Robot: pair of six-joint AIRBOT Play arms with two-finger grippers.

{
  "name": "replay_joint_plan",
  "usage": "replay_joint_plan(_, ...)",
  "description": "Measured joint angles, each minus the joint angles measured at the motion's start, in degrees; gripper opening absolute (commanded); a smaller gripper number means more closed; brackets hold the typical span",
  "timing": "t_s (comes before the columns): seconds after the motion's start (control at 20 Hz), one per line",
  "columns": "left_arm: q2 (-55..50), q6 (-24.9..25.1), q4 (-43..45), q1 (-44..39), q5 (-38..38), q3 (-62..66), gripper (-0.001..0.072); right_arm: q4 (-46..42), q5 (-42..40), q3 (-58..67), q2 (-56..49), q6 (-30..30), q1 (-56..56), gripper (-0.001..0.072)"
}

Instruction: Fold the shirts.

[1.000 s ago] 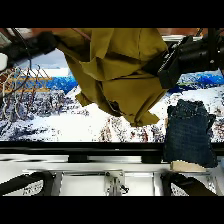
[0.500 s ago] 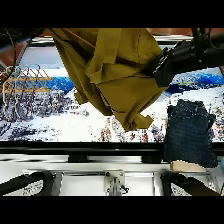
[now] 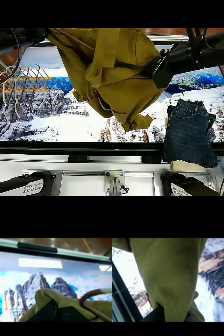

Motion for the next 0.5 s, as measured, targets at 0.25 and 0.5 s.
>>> replay_joint_plan(0.25, -1.18, -0.57, -0.44, 1.49, -0.85, 0.04, 0.0050, 0.48, 2.60, 0.00, 0.22, 0.00, 0.02, 0.0057)
replay_joint_plan(0.5, -1.38, 0.02, -1.09, 1.84, -0.68, 1.11, 0.0051, -1.16, 4.09, 0.00, 0.22, 1.14, 0.02, 0.0057)
